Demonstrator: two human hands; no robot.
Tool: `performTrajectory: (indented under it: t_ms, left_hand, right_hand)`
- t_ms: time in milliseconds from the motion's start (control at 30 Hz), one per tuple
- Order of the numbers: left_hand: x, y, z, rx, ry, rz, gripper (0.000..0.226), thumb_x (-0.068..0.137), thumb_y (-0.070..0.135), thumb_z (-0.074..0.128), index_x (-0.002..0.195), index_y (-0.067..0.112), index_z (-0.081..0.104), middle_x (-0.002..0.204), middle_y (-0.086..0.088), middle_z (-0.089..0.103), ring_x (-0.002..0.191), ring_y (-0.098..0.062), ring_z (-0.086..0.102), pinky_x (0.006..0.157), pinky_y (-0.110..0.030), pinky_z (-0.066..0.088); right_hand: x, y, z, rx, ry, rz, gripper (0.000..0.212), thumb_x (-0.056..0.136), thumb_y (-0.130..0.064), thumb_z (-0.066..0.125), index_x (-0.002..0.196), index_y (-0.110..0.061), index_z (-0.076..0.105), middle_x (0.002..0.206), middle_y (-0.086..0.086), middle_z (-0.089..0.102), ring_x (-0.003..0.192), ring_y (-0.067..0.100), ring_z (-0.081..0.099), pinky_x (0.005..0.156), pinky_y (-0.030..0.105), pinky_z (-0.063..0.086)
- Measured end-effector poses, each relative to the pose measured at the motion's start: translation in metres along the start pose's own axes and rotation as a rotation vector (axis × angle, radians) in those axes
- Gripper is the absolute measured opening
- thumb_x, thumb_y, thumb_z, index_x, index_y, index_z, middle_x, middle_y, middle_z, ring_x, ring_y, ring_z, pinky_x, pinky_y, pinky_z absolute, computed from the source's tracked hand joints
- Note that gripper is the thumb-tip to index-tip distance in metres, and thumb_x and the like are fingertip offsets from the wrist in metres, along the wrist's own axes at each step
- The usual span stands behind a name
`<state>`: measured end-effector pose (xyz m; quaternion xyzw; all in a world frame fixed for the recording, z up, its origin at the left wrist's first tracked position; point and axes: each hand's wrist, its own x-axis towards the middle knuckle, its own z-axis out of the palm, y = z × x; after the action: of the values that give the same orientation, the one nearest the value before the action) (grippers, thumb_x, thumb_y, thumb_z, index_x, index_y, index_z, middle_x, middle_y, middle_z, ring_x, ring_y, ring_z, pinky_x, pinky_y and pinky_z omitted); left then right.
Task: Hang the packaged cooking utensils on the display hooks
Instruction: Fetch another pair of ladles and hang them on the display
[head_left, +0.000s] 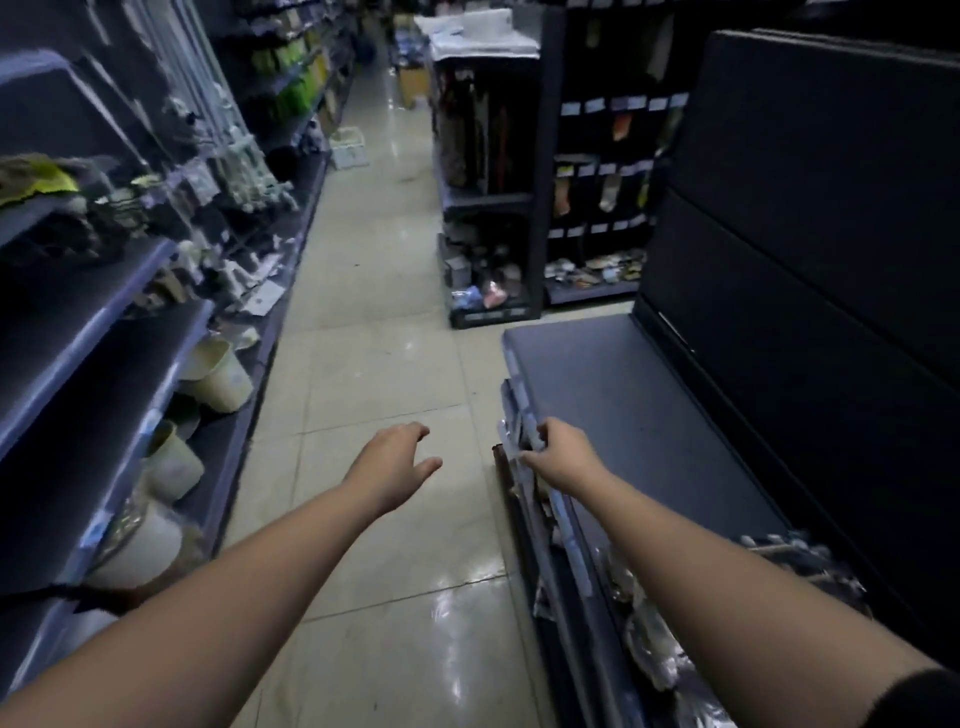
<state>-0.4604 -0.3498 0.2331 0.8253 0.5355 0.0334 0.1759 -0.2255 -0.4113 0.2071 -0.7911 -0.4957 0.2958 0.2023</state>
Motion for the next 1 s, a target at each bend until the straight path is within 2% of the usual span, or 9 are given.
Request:
performTrajectory:
  t_ms: [33,100,200,300,500,667,767,867,1000]
  left_hand:
    - [0.017,0.010,0.003,0.007,-0.019,0.034,0.057,0.093,0.040,0.064,0.141,0.011,0.052,0.141,-0.007,0.059,0.131,-0.024,0.053,0.109,-0.037,0.042]
    - [0.050,0.033,0.010,0.028,-0.054,0.106,0.056,0.094,0.040,0.063,0.141,0.011,0.051,0.141,-0.006,0.059,0.132,-0.023,0.053,0.108,-0.037,0.043]
    - [0.094,0.074,0.022,0.066,-0.103,0.233,0.054,0.094,0.040,0.063,0.138,0.012,0.053,0.137,-0.007,0.061,0.128,-0.026,0.055,0.104,-0.037,0.045]
    - [0.131,0.119,0.043,0.081,-0.175,0.371,0.048,0.093,0.036,0.064,0.132,0.009,0.058,0.132,-0.011,0.065,0.123,-0.029,0.058,0.099,-0.036,0.047]
    - [0.176,0.199,0.113,0.115,-0.380,0.644,0.059,0.095,0.042,0.062,0.142,0.008,0.050,0.142,-0.011,0.058,0.132,-0.028,0.052,0.107,-0.038,0.043]
    - [0.188,0.247,0.175,0.146,-0.556,0.880,0.058,0.096,0.040,0.061,0.142,0.006,0.050,0.140,-0.013,0.059,0.130,-0.029,0.053,0.104,-0.036,0.044]
    - [0.190,0.270,0.208,0.192,-0.667,1.001,0.056,0.097,0.036,0.061,0.142,0.005,0.050,0.139,-0.015,0.059,0.128,-0.030,0.055,0.102,-0.037,0.046]
    - [0.192,0.288,0.235,0.211,-0.769,1.075,0.054,0.096,0.033,0.061,0.141,0.004,0.051,0.135,-0.016,0.062,0.122,-0.031,0.059,0.099,-0.039,0.050]
    - [0.188,0.299,0.269,0.229,-0.871,1.105,0.048,0.095,0.035,0.063,0.133,0.006,0.057,0.121,-0.015,0.070,0.107,-0.030,0.067,0.092,-0.040,0.055]
  right_hand:
    - [0.006,0.009,-0.009,0.026,0.021,0.033,0.032,0.088,-0.031,0.066,0.106,-0.005,0.059,0.097,0.010,0.062,0.092,0.028,0.059,0.075,0.035,0.049]
    - [0.018,0.030,-0.024,0.081,0.064,0.107,0.047,0.089,-0.030,0.069,0.124,-0.001,0.057,0.118,0.014,0.063,0.107,0.031,0.061,0.087,0.038,0.052]
    - [0.025,0.061,-0.045,0.137,0.113,0.217,0.063,0.089,-0.032,0.070,0.141,-0.004,0.049,0.137,0.015,0.056,0.120,0.030,0.058,0.097,0.039,0.050]
    - [0.023,0.099,-0.062,0.161,0.188,0.348,0.064,0.086,-0.037,0.072,0.139,-0.009,0.051,0.136,0.015,0.057,0.121,0.031,0.057,0.101,0.040,0.049]
    - [-0.006,0.172,-0.069,0.229,0.310,0.629,0.063,0.086,-0.037,0.074,0.138,-0.007,0.053,0.133,0.015,0.062,0.125,0.031,0.056,0.103,0.039,0.047]
    - [-0.040,0.204,-0.060,0.311,0.408,0.842,0.052,0.088,-0.030,0.072,0.133,-0.007,0.056,0.129,0.013,0.065,0.115,0.029,0.063,0.093,0.034,0.051]
    - [-0.056,0.216,-0.051,0.358,0.454,0.971,0.057,0.091,-0.028,0.071,0.139,-0.007,0.050,0.125,0.012,0.064,0.098,0.025,0.067,0.077,0.032,0.053]
    - [-0.067,0.222,-0.037,0.402,0.491,1.056,0.054,0.093,-0.029,0.068,0.139,-0.006,0.050,0.120,0.011,0.065,0.082,0.017,0.062,0.070,0.028,0.053]
    - [-0.069,0.228,-0.005,0.498,0.485,1.173,0.056,0.094,-0.028,0.066,0.142,-0.007,0.047,0.126,0.009,0.063,0.089,0.017,0.067,0.068,0.022,0.052]
